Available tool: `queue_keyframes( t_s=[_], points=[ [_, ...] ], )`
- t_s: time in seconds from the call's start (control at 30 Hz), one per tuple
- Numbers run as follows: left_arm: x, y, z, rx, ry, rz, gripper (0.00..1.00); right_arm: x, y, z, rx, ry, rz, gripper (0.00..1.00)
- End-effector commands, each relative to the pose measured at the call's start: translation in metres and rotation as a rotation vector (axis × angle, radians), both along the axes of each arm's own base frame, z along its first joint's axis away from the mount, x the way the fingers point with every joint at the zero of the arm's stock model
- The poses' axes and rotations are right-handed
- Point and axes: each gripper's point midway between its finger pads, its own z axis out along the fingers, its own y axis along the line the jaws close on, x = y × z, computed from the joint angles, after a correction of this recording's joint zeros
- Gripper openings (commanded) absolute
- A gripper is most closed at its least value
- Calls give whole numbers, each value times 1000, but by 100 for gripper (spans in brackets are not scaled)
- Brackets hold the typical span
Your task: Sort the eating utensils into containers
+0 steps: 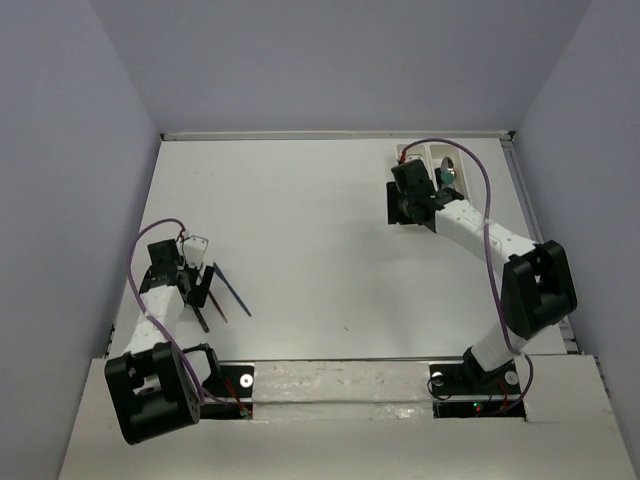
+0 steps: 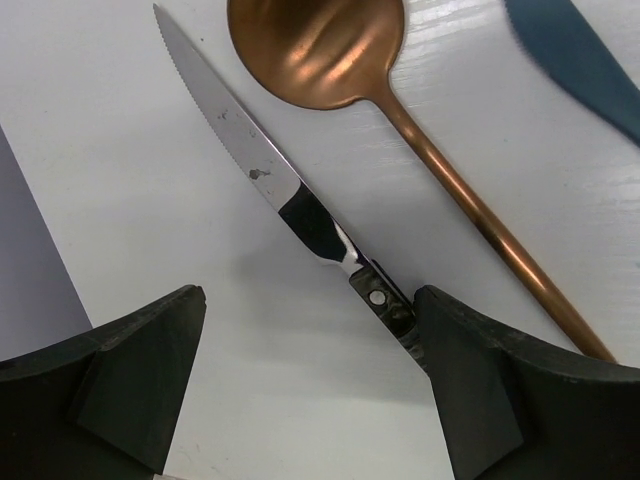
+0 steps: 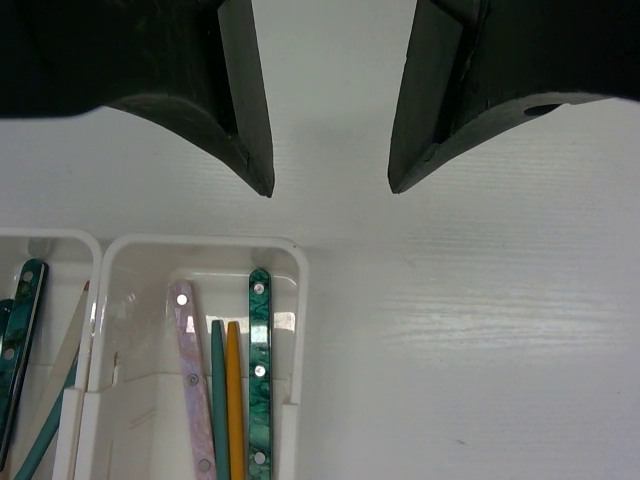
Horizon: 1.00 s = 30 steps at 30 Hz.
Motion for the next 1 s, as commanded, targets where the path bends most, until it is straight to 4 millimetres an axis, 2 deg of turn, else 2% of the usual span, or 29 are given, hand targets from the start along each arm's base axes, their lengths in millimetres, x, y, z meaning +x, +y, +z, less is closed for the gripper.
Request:
queue_keyframes(
  t_s=[0.0, 0.1, 0.2, 0.27, 0.4, 0.57, 0.67, 0.7, 0.83, 0.97],
  points=[
    [2, -2, -1, -20, -1, -81, 99, -4, 1, 30, 12, -40, -31, 55],
    [1, -1, 0, -38, 19, -108, 97, -9, 0, 35, 7, -40, -43, 54],
    [6, 9, 3, -36, 8, -107, 96, -14, -1, 41, 4, -44, -51, 54],
    [8, 15, 1, -53, 25, -94, 90, -15, -3, 45, 3, -54, -57, 54],
    [9, 5, -1, -143, 58, -119, 80, -17, -6, 47, -4, -56, -62, 54],
    [11, 3, 2, -143, 29, -135, 75, -18, -10, 48, -29, -55, -62, 54],
    [14, 14, -4, -129, 35, -98, 58, -18, -9, 48, -29, -54, -57, 54],
    [15, 17, -7, -133, 40, -88, 48, -18, -10, 48, -29, -54, -57, 54],
    [15, 22, -15, -161, 74, -59, 41, -21, -13, 47, -42, -53, -56, 54],
    [17, 22, -11, -155, 49, -61, 41, -24, -17, 50, -50, -63, -61, 54]
  ],
)
